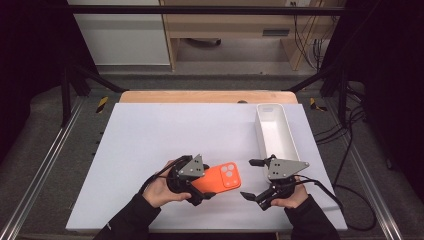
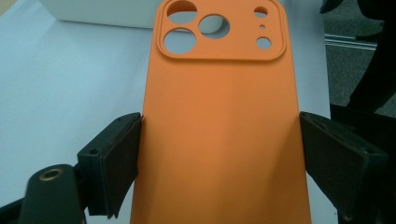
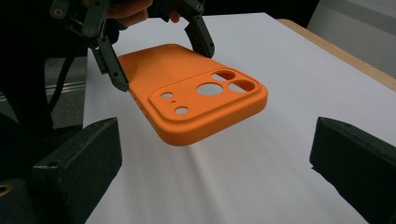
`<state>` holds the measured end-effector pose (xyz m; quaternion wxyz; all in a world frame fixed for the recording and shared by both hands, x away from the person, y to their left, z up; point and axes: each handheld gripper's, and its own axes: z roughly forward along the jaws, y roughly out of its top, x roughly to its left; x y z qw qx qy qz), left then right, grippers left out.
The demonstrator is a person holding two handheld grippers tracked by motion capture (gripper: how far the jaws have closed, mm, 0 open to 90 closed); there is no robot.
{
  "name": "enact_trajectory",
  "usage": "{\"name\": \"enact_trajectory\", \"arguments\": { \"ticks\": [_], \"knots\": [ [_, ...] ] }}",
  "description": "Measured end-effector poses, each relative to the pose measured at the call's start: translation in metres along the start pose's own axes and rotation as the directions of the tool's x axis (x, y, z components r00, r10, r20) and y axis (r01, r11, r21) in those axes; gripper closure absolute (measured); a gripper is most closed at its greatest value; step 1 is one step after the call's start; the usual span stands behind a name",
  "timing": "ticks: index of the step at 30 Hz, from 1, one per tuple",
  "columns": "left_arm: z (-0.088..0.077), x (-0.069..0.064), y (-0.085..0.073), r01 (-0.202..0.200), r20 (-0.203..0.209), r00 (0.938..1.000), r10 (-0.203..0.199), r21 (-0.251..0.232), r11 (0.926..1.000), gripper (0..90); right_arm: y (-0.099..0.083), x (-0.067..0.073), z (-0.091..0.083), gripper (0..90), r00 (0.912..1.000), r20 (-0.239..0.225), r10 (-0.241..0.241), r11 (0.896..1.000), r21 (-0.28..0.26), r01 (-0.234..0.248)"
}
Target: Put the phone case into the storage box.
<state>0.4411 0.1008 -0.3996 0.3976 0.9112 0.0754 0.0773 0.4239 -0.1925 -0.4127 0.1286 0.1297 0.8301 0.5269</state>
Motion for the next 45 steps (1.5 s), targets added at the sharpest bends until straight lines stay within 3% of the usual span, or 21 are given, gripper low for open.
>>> {"name": "enact_trajectory", "arguments": {
  "ticks": [17,45],
  "knots": [
    [0.005,-0.011,0.009,-0.041,0.037,0.9985,0.041,-0.006,0.9991,15.6,0.0,0.005,0.008,3.7,0.9975,-0.065,-0.03,0.999,0.026,0.032],
    [0.009,-0.015,0.014,-0.065,0.093,0.9934,0.067,-0.027,0.9975,15.6,0.0,0.006,0.016,4.2,0.9878,-0.151,-0.036,0.999,0.014,0.038]
  ]
}}
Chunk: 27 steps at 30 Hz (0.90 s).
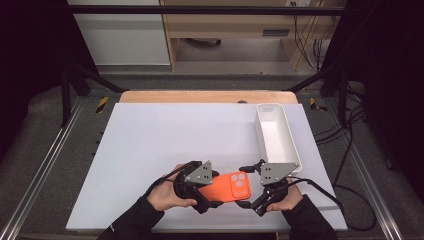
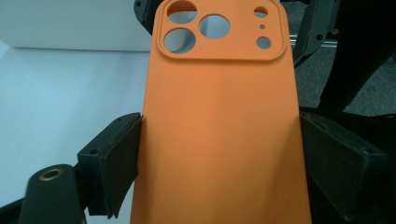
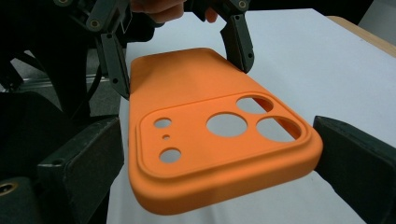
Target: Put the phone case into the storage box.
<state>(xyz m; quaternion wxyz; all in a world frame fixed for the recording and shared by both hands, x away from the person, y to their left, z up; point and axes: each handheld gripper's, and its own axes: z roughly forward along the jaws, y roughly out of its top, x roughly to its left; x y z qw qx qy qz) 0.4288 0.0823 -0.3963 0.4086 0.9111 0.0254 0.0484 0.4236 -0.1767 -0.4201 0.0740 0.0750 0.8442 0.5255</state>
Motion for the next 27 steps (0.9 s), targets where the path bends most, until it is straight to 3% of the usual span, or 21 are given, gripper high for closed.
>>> {"name": "enact_trajectory", "arguments": {
  "ticks": [27],
  "knots": [
    [0.0074,-0.001,0.0028,-0.013,0.027,0.9995,0.013,-0.014,0.9998,15.6,-0.0024,-0.0004,0.0048,8.7,0.9987,-0.05,-0.011,1.0,-0.005,0.011]
  ]
}}
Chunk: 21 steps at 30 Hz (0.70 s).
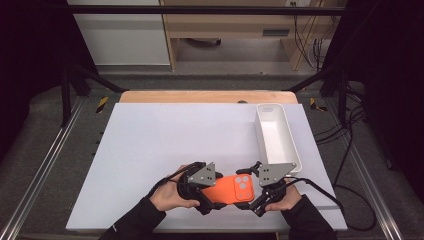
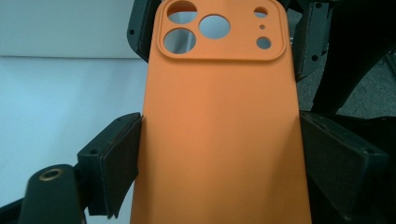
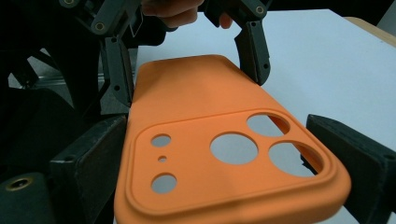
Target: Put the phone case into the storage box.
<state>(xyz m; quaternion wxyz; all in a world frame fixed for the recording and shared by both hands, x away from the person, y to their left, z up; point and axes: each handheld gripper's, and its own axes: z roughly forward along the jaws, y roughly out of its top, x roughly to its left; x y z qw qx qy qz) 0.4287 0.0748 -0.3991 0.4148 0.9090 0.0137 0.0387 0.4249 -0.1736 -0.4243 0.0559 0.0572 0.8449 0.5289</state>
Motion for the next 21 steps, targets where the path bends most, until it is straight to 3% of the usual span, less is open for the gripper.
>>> {"name": "enact_trajectory", "arguments": {
  "ticks": [21],
  "knots": [
    [0.0004,0.0006,-0.0031,-0.02,0.026,0.9995,0.02,-0.008,0.9998,15.6,-0.0016,-0.0009,-0.0006,13.1,0.9987,-0.049,-0.015,1.0,-0.009,0.015]
  ]
}}
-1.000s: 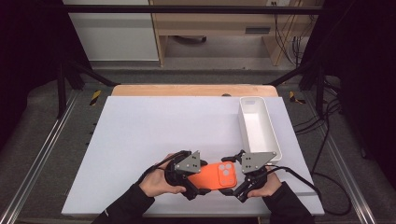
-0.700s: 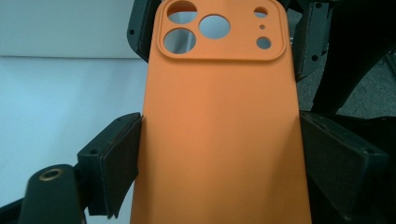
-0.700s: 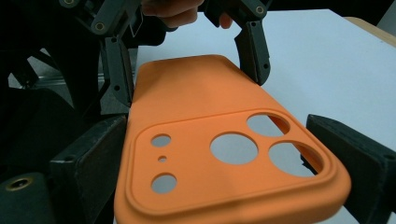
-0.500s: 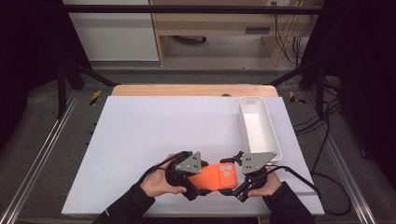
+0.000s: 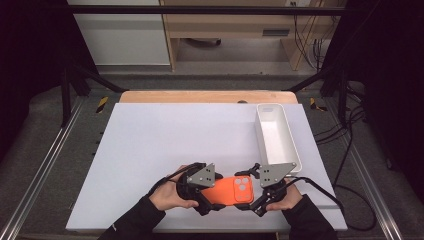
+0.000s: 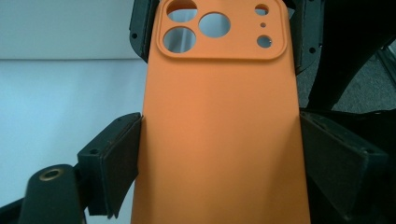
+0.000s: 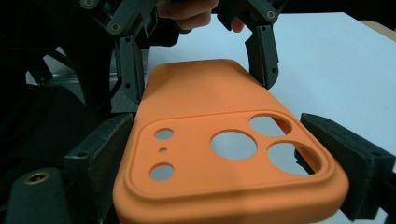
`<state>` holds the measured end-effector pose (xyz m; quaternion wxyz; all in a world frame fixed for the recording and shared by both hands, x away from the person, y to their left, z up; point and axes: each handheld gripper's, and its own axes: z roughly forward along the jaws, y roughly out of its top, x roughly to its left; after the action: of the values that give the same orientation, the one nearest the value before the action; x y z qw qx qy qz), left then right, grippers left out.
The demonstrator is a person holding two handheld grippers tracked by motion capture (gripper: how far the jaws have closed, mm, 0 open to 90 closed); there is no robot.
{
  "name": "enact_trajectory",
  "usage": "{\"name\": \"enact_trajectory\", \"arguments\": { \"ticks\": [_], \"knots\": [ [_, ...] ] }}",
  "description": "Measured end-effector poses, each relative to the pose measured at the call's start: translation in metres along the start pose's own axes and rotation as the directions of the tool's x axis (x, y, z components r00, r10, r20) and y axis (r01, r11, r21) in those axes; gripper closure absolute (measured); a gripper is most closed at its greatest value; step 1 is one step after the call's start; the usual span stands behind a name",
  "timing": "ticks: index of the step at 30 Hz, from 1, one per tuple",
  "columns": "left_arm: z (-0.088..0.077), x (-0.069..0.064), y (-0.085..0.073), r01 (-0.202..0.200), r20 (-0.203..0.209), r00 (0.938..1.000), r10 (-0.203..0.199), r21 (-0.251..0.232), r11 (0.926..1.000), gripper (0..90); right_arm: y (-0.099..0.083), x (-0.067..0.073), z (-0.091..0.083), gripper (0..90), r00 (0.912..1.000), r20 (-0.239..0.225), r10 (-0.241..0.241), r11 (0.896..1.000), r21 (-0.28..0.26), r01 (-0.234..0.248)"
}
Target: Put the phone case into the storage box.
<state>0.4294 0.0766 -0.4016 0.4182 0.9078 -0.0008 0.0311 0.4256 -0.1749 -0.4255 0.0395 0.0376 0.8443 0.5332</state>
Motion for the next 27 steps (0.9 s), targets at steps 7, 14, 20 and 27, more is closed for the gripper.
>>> {"name": "enact_trajectory", "arguments": {
  "ticks": [7,14,20,27],
  "knots": [
    [-0.0002,-0.0004,-0.0002,-0.009,0.013,0.9999,0.009,0.005,0.9999,15.6,-0.0005,0.0,0.0001,14.2,0.9998,-0.022,-0.003,1.0,-0.003,0.003],
    [0.0005,-0.0008,-0.0005,-0.013,0.017,0.9998,0.013,0.005,0.9999,15.6,-0.001,0.0003,0.0006,15.1,0.9993,-0.036,-0.008,1.0,-0.005,0.008],
    [0.0013,0.0004,-0.0019,-0.008,0.021,0.9997,0.008,0.002,1.0,15.6,-0.001,-0.0003,0.0009,15.8,0.9992,-0.04,-0.001,1.0,-0.005,0.001],
    [0.001,0.0009,-0.0018,-0.004,0.024,0.9997,0.004,0.001,1.0,15.5,-0.0006,-0.0011,0.0003,16.1,0.9991,-0.043,0.003,1.0,-0.001,-0.003]
  ]
}}
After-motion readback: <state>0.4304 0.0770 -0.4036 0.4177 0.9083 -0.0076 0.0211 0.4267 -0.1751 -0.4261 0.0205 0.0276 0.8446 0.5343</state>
